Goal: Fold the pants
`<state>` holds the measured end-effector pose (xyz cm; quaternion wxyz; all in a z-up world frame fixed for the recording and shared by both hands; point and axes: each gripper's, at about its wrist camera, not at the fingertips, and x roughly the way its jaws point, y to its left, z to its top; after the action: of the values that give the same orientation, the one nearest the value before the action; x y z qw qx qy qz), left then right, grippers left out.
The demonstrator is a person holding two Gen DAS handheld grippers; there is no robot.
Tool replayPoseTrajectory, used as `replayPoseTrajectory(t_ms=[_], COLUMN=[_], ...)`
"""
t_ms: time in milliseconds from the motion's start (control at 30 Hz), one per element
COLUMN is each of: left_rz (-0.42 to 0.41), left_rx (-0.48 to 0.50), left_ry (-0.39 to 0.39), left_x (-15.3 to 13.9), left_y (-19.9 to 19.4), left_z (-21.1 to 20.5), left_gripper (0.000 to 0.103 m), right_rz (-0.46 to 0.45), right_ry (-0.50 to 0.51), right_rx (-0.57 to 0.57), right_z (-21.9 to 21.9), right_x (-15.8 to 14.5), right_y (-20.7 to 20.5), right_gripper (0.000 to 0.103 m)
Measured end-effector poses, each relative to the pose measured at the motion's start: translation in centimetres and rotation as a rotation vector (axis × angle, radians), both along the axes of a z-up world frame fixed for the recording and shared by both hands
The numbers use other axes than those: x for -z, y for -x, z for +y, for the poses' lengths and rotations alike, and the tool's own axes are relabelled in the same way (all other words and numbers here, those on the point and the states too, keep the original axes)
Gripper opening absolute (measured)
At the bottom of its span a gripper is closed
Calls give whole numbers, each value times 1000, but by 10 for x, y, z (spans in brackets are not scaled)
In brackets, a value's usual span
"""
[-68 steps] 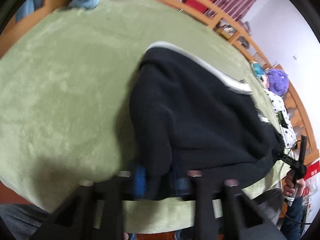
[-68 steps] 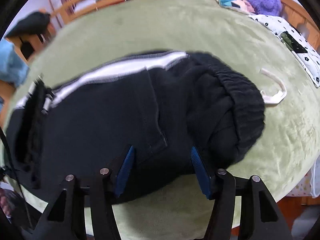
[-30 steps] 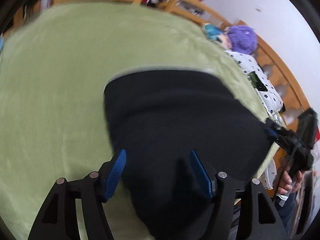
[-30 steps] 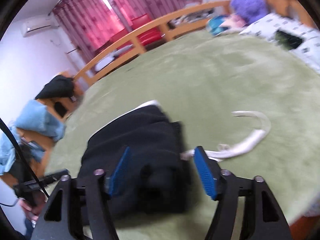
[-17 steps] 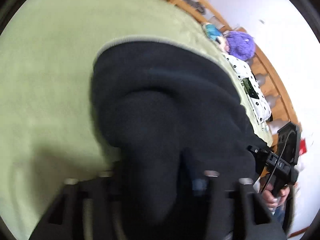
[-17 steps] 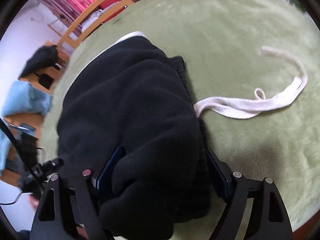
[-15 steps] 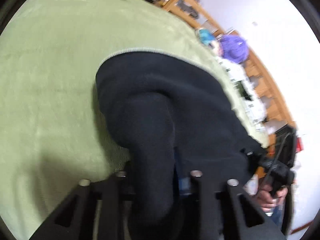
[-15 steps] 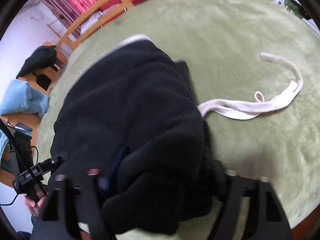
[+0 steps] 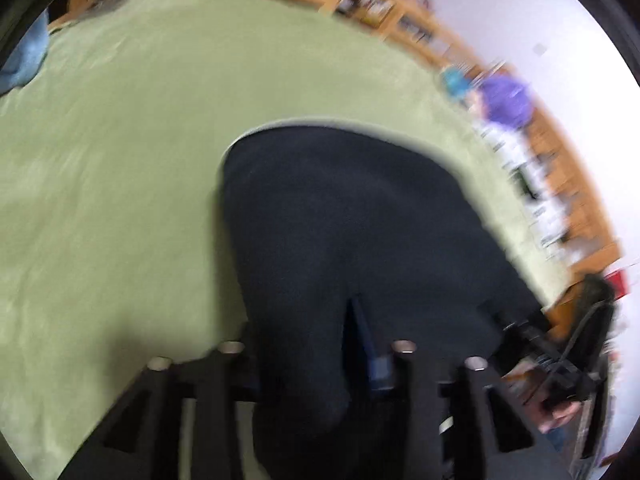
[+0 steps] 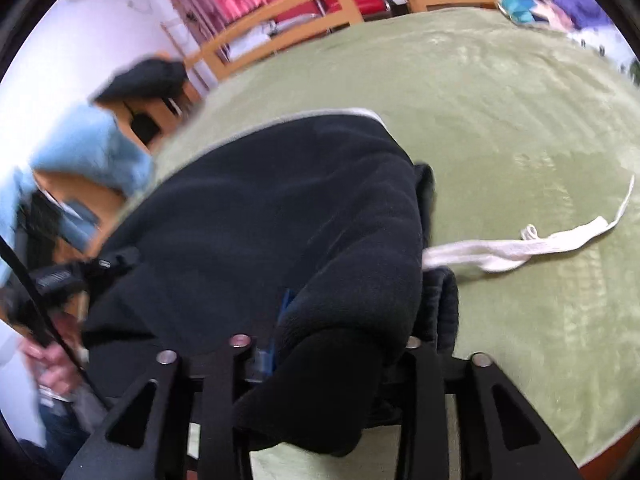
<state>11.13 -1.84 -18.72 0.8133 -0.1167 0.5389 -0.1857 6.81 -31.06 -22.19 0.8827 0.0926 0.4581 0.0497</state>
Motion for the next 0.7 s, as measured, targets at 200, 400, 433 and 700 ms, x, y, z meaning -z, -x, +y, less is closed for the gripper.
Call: replayPoseTrajectory(t_ms=[200,400,433,700], left_rz=[-60,-89,-104,-312], left_rx=[20,-5,-13,-52], left_ry=[-114,-131,-120,-89], left_x=[19,-1,-10,-102], left_y=[49,83,87,138], left_z=[-20,-2,-2,-7], left_gripper=[62,62,62,69], right_rz=[-10,-58,-80,-225], right_ry=[79,109,106,151], right_rx=[21,61,80,171], right_z=[-12,-20,-24,-18], right_x=[10,-20,-30,-107], right_y=[35,72,81,119], right_gripper=[65,66,65,65])
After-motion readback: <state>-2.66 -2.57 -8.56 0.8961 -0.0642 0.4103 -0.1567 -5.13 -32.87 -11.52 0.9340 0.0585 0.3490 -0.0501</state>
